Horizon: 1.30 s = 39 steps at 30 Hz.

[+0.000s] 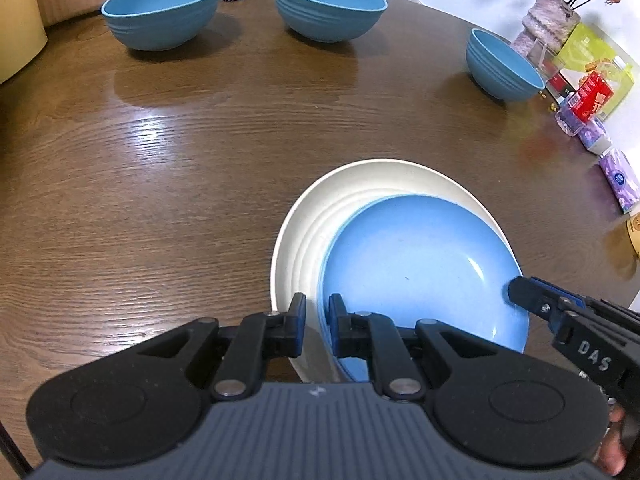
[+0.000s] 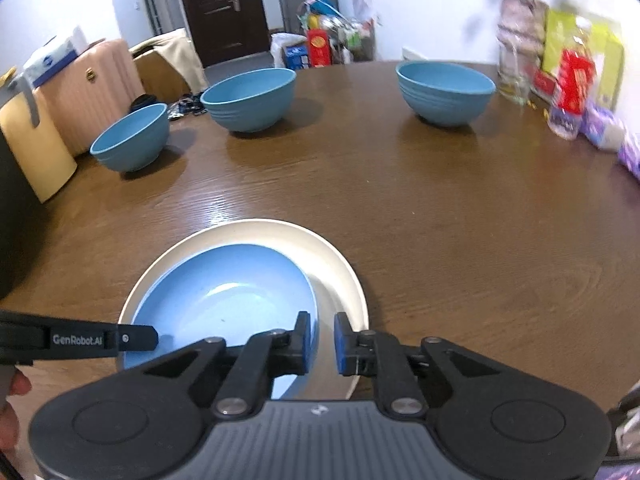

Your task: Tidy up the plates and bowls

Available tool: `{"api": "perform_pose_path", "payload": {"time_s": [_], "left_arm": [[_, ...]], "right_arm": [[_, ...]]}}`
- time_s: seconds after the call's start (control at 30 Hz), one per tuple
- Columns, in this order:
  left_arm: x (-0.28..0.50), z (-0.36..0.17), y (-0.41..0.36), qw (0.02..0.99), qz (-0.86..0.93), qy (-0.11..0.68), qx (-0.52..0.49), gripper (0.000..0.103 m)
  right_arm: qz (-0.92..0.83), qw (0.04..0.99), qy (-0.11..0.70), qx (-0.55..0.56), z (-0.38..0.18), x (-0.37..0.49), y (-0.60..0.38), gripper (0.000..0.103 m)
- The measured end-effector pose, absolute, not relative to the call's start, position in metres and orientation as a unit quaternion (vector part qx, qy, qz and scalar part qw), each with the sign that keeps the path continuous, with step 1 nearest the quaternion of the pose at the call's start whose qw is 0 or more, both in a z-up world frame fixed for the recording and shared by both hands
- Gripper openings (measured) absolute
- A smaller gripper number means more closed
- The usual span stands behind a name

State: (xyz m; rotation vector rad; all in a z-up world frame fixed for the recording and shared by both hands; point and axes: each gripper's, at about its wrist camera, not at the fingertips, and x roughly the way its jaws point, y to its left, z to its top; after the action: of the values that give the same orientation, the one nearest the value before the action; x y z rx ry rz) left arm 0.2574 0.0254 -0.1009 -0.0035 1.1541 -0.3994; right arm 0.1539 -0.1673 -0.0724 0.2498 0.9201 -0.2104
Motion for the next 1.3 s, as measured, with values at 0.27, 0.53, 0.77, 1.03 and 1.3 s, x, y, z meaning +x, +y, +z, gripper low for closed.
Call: {"api": "perform_pose_path", "payload": {"time_s": [0.27,0.53,0.77,1.03,1.3], "left_arm": [[0.258,-0.100,0.022,0.816,-0.192,0.546,0.005,0.012],[0.259,-0.099,0.024,0.816,-0.194,0.544,0.004,0.012],[0.260,-0.101,0.023,0.812,-0.195,0.549,0.007,0.012],[0.260,-0.104,0.022,0.807,-0.201,0.555,0.002,0.012],[0.261,-0.104,0.022,0.807,-0.200,0.556,0.000,0.012]], "right_arm": [[-0.096,0.860,0.477,0.153,-0.070,0.157,-0.171,0.010],[-0.093,0.856,0.476,0.180,-0.061,0.151,-0.177,0.013],[-0.083,0.845,0.488,0.202,-0.062,0.148,-0.181,0.003],[-0.087,0.849,0.477,0.208,-0.063,0.149,-0.180,0.001],[-0.089,0.852,0.474,0.203,-0.063,0.152,-0.178,0.001]]}}
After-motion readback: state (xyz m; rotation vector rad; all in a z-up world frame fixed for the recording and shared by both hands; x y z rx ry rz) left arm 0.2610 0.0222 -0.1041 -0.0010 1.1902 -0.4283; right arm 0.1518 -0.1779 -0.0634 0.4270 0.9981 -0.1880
